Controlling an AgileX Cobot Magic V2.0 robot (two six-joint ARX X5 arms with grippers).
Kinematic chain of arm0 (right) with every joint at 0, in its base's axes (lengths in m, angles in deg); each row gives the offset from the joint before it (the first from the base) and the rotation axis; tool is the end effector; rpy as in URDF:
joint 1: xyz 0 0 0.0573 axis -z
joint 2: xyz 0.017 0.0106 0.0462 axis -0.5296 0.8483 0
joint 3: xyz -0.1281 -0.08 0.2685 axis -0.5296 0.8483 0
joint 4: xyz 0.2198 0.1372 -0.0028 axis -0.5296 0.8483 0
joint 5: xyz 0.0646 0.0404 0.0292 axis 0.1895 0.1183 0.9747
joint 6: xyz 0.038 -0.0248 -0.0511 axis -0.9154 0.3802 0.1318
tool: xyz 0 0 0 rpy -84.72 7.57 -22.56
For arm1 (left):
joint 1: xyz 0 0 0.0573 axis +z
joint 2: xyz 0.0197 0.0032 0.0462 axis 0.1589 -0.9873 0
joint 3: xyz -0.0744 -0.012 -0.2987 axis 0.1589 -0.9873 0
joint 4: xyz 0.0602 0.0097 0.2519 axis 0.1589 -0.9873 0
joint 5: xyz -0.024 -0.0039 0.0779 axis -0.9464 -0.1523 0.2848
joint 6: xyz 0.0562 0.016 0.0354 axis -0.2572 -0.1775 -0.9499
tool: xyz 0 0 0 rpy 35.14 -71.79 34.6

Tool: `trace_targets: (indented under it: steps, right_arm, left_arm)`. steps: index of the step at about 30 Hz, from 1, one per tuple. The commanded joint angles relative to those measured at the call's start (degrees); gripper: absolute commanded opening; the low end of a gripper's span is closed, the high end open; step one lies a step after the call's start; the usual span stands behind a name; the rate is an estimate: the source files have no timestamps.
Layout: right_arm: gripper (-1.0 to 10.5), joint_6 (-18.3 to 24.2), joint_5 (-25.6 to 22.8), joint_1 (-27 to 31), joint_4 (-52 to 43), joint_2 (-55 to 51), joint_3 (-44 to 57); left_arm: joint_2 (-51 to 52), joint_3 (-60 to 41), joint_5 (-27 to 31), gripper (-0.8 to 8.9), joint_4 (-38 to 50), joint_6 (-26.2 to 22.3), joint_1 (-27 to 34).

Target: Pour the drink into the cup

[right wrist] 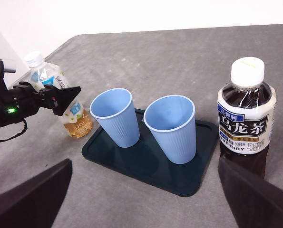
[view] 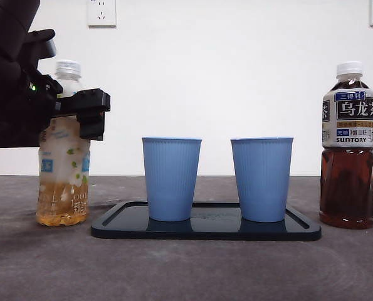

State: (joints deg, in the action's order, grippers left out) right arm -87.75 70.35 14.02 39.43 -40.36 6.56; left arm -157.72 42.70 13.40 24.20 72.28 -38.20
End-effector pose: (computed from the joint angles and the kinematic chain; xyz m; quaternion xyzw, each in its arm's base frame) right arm 0.0512 0.0318 0.3150 0.1089 0.1944 0.2714 0.9363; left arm 0.2614 -0.1243 0.2122 -0.0464 0.1434 -0.0527 0.9872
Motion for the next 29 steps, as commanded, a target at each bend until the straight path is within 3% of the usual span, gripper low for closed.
trace_targets:
  steps: [1, 12, 22, 25, 29]
  right_arm:
    - [4.9, 0.02, -0.02, -0.2, -0.39, 0.2, -0.63]
    - [4.9, 0.04, -0.02, -0.2, 1.16, 0.2, -0.57]
    - [4.9, 1.62, 0.07, -0.2, 1.14, 0.2, -0.52]
    - [4.9, 3.02, 1.84, -0.2, 1.16, 0.2, -0.52]
    - [4.9, 3.8, 5.92, -0.2, 1.16, 0.2, -0.52]
  left_arm:
    - [0.52, 0.96, 0.17, 4.74, -0.52, -0.28, -0.9]
    - [14.8, 1.62, 0.17, 4.73, -15.1, -0.28, -4.37]
    - [38.07, 3.85, -0.26, 4.68, -39.54, 0.59, -10.29]
    - [43.85, 5.97, -0.79, 4.68, -47.34, 1.81, -12.15]
    - [49.99, 10.43, -6.69, 4.68, -56.72, 1.86, -13.86]
